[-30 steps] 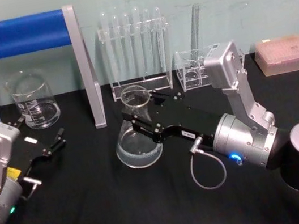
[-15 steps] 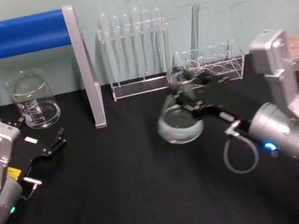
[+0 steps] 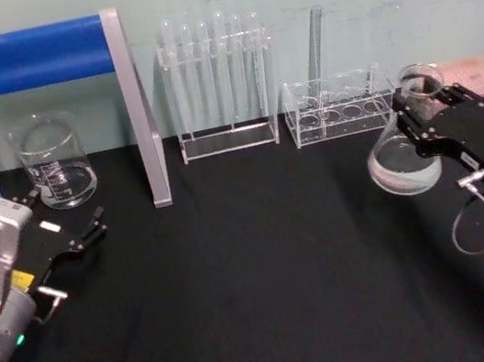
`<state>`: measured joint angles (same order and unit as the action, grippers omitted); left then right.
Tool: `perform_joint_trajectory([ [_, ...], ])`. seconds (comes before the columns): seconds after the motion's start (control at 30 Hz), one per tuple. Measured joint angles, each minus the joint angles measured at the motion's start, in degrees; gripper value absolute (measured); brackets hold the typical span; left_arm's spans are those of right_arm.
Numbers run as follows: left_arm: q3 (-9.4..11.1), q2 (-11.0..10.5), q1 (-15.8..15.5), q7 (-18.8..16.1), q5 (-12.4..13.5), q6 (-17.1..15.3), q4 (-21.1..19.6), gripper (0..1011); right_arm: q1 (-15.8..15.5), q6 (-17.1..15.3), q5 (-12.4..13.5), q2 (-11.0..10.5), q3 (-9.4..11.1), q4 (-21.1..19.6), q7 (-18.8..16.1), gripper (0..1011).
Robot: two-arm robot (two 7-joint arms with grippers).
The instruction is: Grasp the erlenmeyer flask with one hand, shake it three times, then place it back.
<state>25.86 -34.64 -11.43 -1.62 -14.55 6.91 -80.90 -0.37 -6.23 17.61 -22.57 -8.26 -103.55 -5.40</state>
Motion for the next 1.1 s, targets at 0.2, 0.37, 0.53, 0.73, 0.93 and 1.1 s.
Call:
perform_joint_trajectory([
  [0.2,0.0,0.0,0.0,0.0,0.0,0.0,0.0,1001,-0.32,-0.35,-0.71,0.93,0.53,-0.32,-0.07,456],
  [0.37,0.0,0.0,0.0,0.0,0.0,0.0,0.0,1001,1.66,-0.46,-1.07,1.99,-1.84,0.85,-3.2,456],
  [0.53,0.0,0.0,0.0,0.0,0.0,0.0,0.0,1001,4.2,-0.48,-1.32,3.1,-4.87,2.37,-7.06,456],
  [0.73,0.0,0.0,0.0,0.0,0.0,0.0,0.0,1001,7.48,-0.33,-1.39,4.4,-9.47,4.58,-11.92,456],
  [0.93,0.0,0.0,0.0,0.0,0.0,0.0,0.0,1001,9.75,0.08,-1.11,5.23,-12.41,6.21,-14.23,456],
  [1.1,0.0,0.0,0.0,0.0,0.0,0.0,0.0,1001,10.67,0.64,-0.69,5.35,-13.18,6.87,-14.4,456],
])
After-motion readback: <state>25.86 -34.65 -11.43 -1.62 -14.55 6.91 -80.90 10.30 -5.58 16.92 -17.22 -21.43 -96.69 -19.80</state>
